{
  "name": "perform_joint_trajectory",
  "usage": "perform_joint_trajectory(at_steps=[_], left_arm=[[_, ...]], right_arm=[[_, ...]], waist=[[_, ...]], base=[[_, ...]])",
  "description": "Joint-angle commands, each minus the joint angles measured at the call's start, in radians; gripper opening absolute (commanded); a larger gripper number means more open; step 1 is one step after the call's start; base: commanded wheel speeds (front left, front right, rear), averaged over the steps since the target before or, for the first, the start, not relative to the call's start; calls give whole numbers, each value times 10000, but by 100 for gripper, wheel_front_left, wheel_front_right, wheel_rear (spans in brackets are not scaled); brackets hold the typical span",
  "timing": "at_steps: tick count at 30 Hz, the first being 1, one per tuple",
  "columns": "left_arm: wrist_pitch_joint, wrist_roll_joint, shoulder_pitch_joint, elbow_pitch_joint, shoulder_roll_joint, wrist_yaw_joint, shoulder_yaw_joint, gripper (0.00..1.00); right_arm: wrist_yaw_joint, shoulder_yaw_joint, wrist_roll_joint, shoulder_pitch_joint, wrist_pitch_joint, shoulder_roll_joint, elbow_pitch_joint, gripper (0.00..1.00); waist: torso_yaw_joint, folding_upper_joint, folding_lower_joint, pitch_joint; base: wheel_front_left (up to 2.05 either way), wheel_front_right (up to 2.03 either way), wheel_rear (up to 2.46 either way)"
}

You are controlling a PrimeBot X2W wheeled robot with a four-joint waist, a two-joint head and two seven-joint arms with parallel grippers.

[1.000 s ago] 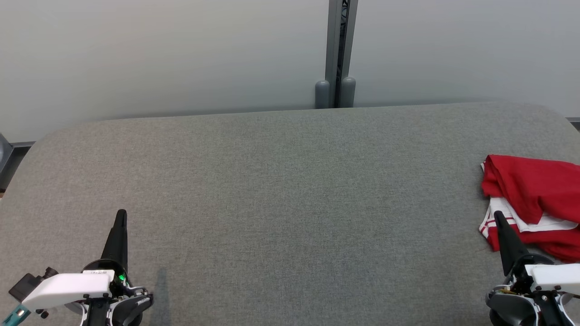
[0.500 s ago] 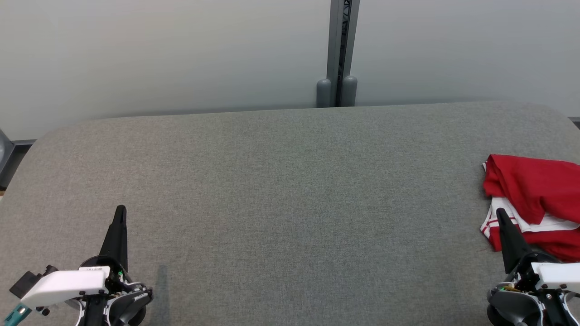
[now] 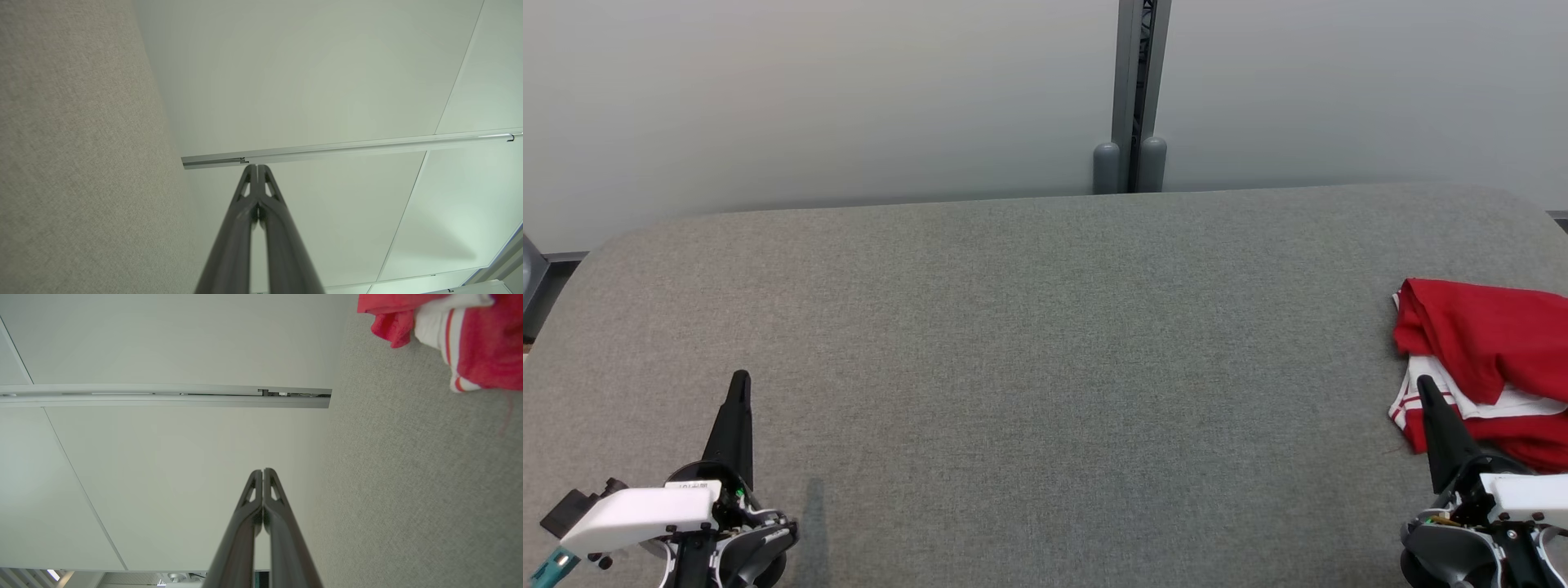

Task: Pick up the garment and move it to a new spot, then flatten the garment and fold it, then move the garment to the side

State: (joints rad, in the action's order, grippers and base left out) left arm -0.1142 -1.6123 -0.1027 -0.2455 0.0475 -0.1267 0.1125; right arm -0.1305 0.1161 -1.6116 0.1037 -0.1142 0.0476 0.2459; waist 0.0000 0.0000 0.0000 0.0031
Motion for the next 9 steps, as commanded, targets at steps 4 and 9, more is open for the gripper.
perform_joint_trajectory(at_steps=[4, 9], left_arm=[[-35, -11, -135, -6, 53, -75, 37, 0], [-35, -11, -135, -6, 53, -75, 36, 0]], right_arm=[[-4, 13, -10, 89, -47, 43, -32, 0], [-4, 11, -12, 89, -46, 43, -32, 0]], waist=[[0, 0, 0, 0], [0, 0, 0, 0]], base=[[0, 0, 0], [0, 0, 0]])
